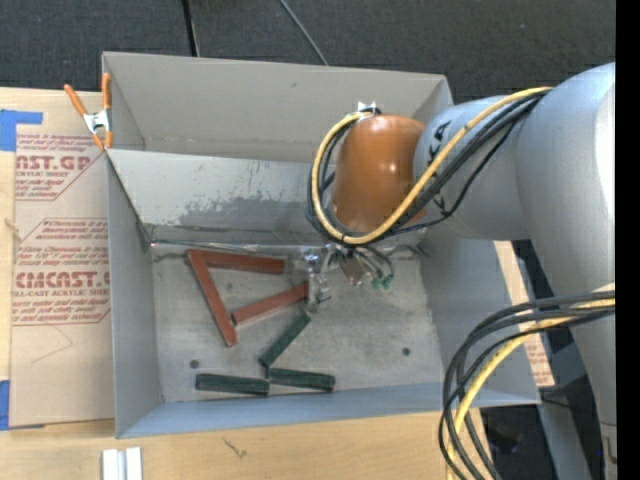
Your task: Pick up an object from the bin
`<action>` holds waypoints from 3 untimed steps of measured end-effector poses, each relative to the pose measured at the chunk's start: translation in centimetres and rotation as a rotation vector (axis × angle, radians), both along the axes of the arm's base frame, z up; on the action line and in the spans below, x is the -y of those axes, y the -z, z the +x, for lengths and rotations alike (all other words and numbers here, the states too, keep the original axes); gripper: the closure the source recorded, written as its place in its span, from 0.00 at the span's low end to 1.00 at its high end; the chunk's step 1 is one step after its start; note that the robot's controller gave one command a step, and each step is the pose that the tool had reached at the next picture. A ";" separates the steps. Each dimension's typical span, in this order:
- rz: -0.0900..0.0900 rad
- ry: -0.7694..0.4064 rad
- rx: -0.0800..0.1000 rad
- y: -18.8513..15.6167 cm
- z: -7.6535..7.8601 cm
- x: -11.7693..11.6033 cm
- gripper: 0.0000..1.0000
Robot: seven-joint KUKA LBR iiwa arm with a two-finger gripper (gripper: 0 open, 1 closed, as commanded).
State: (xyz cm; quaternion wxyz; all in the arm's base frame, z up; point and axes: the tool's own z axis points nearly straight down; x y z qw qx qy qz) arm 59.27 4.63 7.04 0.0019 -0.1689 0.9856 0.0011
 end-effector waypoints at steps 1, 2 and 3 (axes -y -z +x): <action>-0.002 -0.075 -0.008 -3.3 -0.3 0.4 1.00; -0.001 -0.081 -0.007 -9.1 -1.6 0.6 1.00; -0.002 -0.061 0.005 -13.0 -1.3 0.4 1.00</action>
Offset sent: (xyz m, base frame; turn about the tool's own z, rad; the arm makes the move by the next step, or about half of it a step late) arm -0.0225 -0.0083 0.1145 -0.0591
